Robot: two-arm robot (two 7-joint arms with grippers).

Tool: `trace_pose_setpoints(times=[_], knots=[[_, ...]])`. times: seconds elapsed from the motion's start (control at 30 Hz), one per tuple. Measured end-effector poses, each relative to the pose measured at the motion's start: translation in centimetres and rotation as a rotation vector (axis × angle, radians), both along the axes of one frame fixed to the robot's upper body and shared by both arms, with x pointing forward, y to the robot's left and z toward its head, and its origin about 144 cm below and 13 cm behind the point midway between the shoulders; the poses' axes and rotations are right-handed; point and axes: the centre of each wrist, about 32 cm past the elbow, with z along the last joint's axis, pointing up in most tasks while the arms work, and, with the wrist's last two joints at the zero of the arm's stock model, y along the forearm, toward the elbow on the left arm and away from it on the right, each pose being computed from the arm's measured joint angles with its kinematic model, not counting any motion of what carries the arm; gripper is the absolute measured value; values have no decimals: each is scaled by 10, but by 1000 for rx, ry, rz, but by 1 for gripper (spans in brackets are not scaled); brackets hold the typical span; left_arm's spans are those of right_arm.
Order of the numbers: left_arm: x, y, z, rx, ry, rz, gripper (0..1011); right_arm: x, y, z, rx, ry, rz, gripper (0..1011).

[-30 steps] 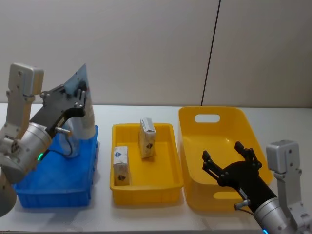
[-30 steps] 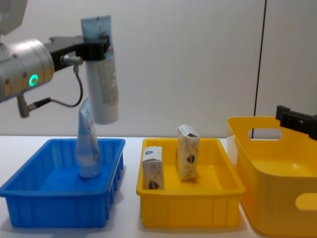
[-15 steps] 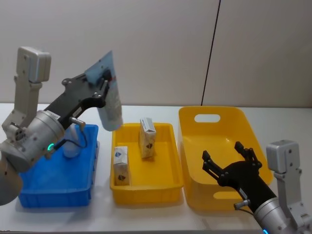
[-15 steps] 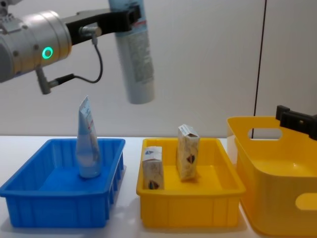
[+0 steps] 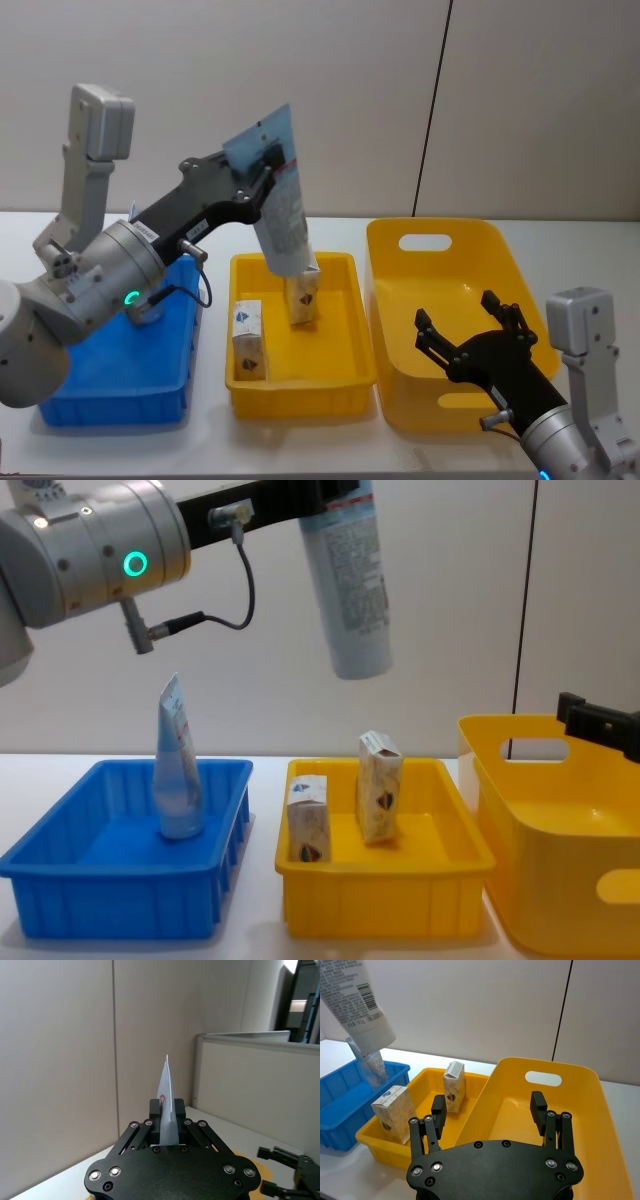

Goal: Bimanual collaborative sorting of washing and personal care products

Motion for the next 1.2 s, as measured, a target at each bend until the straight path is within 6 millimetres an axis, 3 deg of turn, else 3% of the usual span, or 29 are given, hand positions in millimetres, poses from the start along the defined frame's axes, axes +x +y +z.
trace_pose_setpoints(times=[0.7,1.2], knots=[[1,-10,4,-15,5,-109,143,1,-1,2,-9,2,29,1002],[1,-11,5,-18,6,-125,143,12,-2,22,-50,-1,192,1002]])
